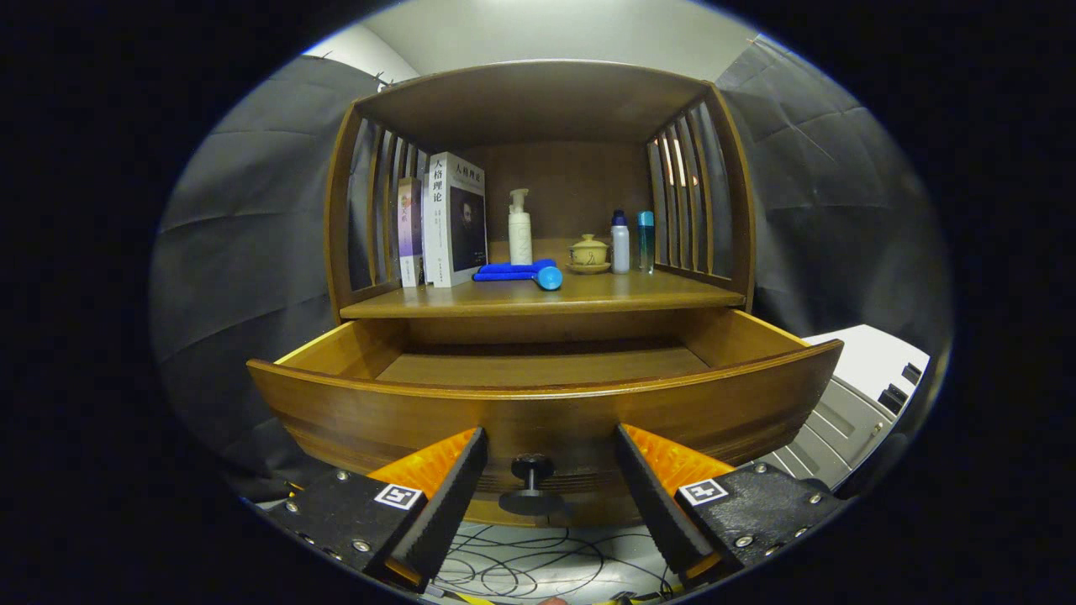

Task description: Pull open the drawer, take out the items inside it, and place them on the countertop above the cabinet.

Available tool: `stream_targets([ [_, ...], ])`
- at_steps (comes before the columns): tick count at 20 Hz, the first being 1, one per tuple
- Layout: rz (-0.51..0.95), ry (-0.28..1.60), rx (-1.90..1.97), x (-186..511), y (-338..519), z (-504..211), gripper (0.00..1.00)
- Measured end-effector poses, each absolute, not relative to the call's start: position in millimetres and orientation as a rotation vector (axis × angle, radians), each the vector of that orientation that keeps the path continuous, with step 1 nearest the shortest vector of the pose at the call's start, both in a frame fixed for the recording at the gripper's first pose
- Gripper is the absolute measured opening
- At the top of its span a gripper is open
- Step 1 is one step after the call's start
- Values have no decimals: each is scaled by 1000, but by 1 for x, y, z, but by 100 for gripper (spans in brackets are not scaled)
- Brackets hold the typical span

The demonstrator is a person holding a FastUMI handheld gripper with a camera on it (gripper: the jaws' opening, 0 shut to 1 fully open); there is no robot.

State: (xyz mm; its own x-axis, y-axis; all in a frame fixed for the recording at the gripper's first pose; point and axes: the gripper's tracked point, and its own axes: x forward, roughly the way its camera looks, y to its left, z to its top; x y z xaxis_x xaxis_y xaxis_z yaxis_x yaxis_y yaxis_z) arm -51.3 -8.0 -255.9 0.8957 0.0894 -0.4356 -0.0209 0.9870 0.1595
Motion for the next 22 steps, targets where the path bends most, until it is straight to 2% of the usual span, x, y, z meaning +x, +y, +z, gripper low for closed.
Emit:
stream_targets([
  [22, 54, 427, 173, 59, 0, -281, 95],
])
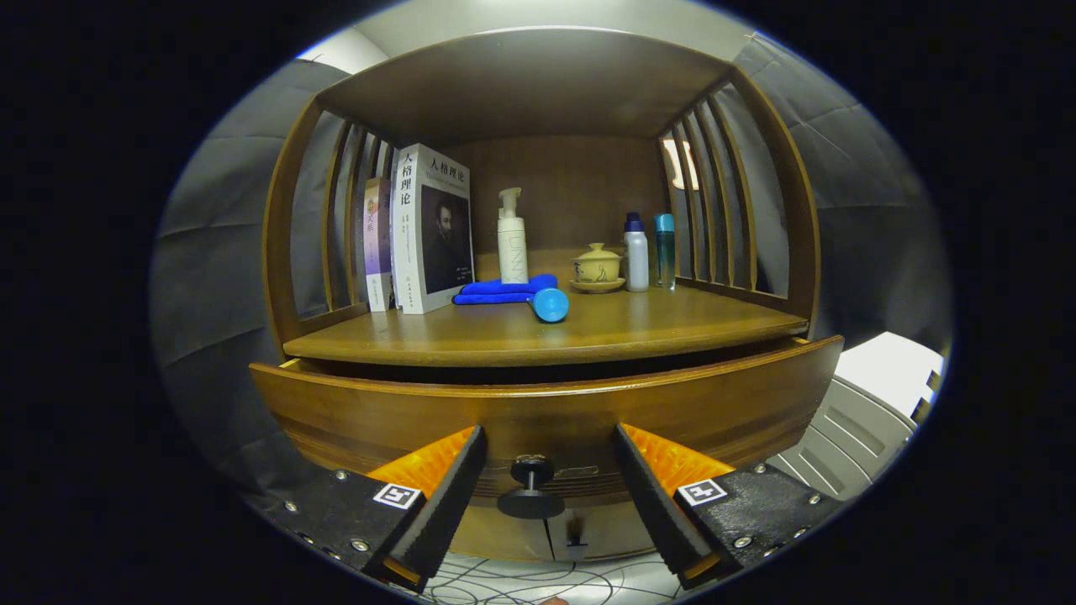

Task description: Pull open the drawer, take out the items inside it, and place them on the countertop above the cabinet.

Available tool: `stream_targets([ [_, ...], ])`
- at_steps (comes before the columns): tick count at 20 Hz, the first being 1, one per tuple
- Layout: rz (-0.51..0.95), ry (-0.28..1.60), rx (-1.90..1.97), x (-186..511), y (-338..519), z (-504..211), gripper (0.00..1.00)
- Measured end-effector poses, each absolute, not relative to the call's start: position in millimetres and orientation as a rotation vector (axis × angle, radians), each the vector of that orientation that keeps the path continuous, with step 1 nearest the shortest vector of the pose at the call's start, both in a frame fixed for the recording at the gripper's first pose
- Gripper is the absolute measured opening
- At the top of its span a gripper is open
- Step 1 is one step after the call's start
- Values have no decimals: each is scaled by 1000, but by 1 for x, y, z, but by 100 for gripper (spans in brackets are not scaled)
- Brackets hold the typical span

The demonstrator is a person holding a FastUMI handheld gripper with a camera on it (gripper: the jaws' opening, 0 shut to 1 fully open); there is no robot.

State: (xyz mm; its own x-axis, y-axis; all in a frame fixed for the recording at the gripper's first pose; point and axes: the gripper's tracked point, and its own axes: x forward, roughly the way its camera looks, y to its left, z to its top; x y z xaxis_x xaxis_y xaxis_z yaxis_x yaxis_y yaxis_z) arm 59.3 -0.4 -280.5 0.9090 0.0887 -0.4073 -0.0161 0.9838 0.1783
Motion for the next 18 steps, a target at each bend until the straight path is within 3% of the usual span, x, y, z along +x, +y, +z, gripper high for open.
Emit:
stream_targets([
  [13, 46, 428, 174, 85, -1, -289, 95],
  [18, 25, 331, 224, 70, -35, -234, 95],
])
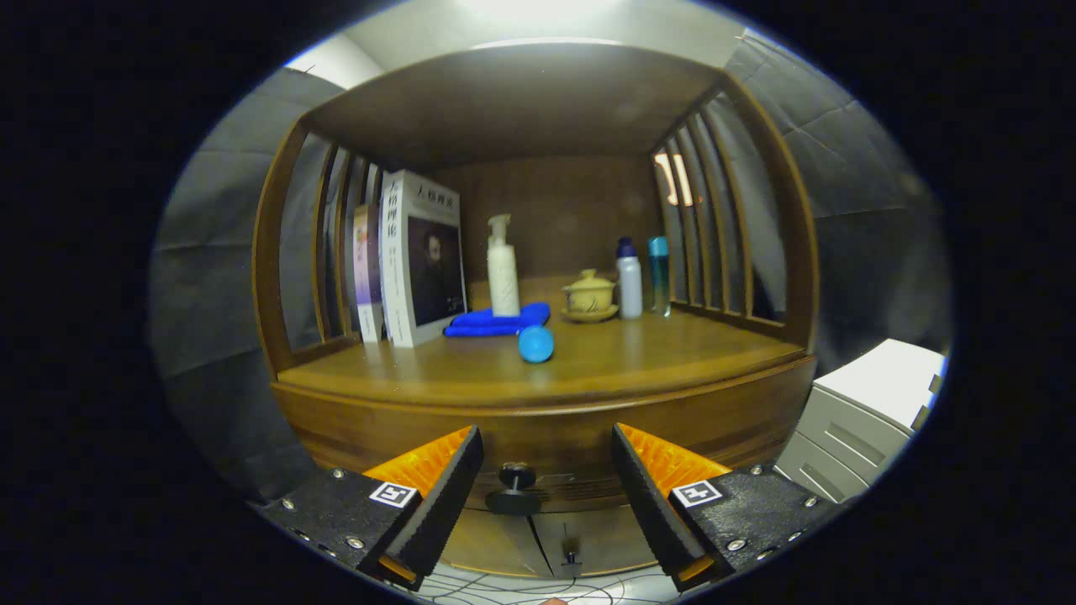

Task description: Pull open the drawer, take out the items inside it, and place them on the countertop above the cabinet.

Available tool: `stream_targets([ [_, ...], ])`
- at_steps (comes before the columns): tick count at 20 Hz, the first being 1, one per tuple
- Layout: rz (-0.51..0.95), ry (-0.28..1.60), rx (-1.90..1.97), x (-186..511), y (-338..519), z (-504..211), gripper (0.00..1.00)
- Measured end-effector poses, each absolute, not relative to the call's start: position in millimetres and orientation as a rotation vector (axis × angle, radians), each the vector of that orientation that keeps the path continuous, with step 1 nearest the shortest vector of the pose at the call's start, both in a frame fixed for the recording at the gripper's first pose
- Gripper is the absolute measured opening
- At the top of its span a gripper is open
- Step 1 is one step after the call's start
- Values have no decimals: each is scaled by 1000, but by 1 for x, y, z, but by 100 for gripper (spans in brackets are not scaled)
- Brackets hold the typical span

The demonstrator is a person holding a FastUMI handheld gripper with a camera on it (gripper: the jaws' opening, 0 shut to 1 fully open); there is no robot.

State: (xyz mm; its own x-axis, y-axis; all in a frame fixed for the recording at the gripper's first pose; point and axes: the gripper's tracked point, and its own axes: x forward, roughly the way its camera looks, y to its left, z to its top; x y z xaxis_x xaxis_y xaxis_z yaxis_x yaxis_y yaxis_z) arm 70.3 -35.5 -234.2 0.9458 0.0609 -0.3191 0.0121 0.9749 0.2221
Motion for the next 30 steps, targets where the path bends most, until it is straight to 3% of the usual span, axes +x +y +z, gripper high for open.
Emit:
stream_targets([
  [14, 5, 158, 94, 62, -120, -22, 94],
  [22, 41, 168, 31, -3, -81, 5, 94],
  [30, 105, 144, 162, -14, -48, 15, 95],
])
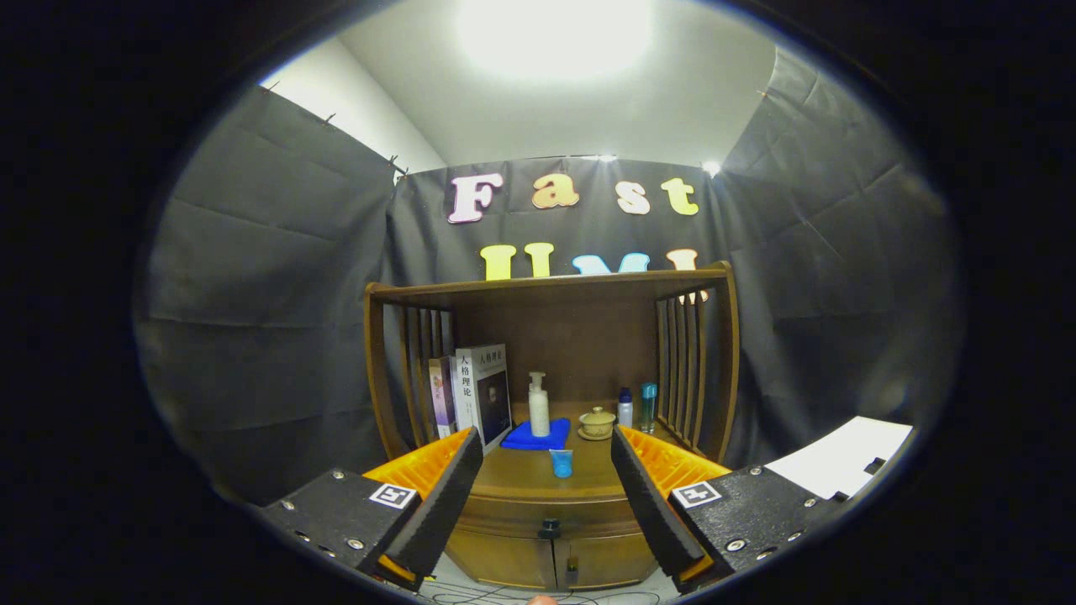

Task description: Pull open the drawer, take out the items inside it, and place them on the countertop above the cabinet.

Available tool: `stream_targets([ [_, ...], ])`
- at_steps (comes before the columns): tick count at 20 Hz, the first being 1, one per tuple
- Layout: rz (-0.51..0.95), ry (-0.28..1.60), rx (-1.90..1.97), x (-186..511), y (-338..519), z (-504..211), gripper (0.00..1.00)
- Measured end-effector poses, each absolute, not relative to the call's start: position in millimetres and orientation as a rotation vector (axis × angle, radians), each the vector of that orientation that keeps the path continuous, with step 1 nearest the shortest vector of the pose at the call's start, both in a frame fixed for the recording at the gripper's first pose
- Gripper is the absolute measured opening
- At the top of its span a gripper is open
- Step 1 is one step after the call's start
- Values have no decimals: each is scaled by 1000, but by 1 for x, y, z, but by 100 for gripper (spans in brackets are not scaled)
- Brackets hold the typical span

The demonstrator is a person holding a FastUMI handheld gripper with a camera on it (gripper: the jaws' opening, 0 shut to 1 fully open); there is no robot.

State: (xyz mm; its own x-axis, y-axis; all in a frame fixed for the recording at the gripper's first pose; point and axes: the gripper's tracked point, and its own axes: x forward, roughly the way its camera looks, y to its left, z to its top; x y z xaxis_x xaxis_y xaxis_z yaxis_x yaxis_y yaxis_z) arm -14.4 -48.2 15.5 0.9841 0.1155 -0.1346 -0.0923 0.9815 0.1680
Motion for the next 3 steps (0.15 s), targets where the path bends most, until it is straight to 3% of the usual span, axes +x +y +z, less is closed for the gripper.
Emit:
stream_targets([
  [3, 118, 141, 92, -13, -42, 13, 95],
])
